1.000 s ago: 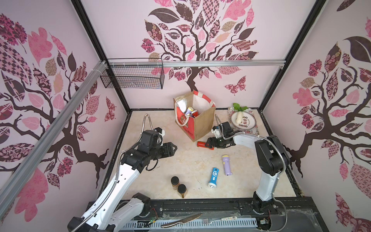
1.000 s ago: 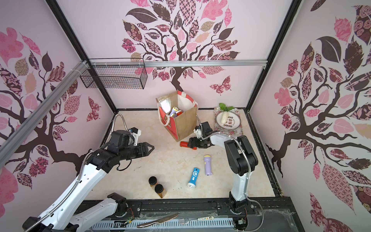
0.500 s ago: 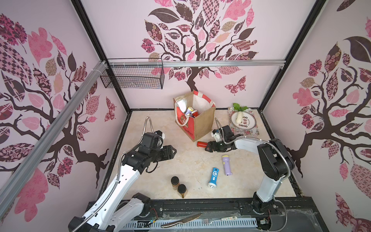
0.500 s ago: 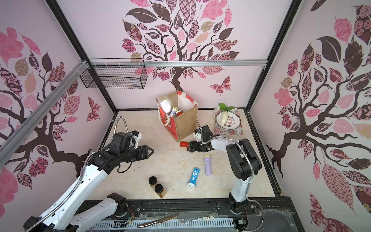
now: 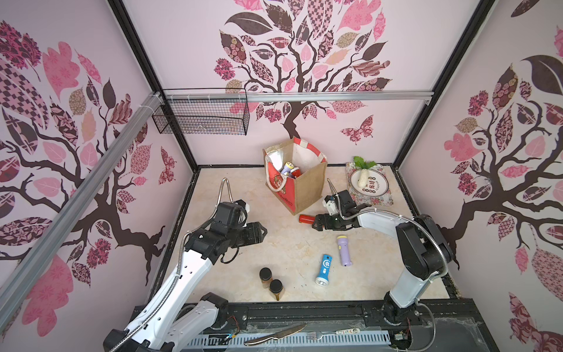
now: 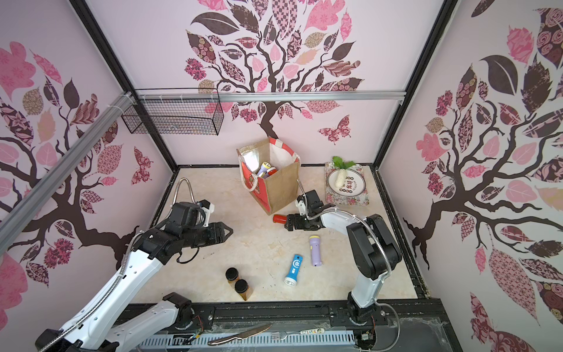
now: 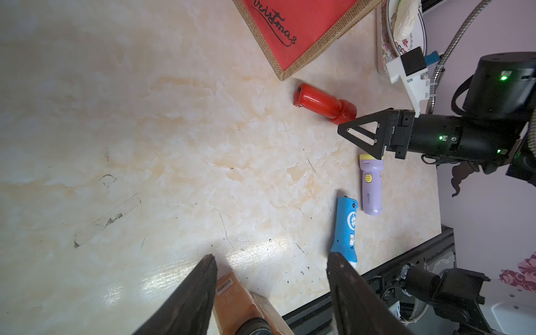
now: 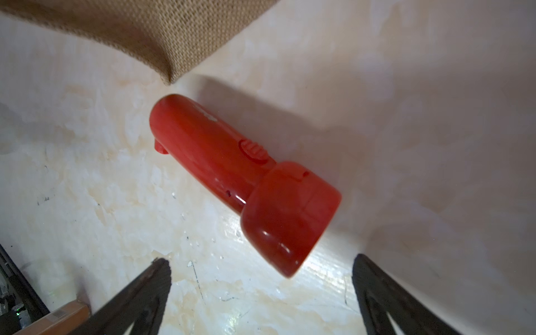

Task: Put the flashlights into the tote bags
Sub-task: Pick up the flashlight from the center of the board.

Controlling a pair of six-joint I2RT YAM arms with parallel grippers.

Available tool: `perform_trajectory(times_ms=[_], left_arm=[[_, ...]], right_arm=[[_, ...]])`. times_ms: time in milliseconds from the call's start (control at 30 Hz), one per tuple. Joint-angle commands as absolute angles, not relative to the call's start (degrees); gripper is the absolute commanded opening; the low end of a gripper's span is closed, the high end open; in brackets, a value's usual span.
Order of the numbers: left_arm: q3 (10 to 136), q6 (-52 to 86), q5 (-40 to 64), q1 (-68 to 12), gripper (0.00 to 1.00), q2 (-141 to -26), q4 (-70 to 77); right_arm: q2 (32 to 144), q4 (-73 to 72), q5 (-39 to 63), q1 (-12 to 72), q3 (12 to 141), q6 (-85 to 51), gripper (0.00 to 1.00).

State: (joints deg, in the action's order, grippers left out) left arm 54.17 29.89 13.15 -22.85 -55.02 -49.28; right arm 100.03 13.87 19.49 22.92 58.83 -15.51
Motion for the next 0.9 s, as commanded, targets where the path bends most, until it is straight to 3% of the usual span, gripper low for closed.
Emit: perform_trajectory(times_ms=[0, 533, 867], left_arm=[[52.39, 28.82, 12.57, -22.59, 0.64, -54.09, -50.09], [53.47, 28.49, 12.74, -22.56, 0.64, -56.32, -50.14], [53.94, 27.96, 12.31, -22.49, 0.64, -56.82, -49.98]], right_arm=[[100.79, 10.79, 20.92, 22.11, 61.35, -17.6, 1.0], [109.21, 3.62, 28.97, 19.95, 68.01, -18.73, 0.99], [108.99, 2.88, 31.6, 20.03, 64.03, -19.3, 1.0]])
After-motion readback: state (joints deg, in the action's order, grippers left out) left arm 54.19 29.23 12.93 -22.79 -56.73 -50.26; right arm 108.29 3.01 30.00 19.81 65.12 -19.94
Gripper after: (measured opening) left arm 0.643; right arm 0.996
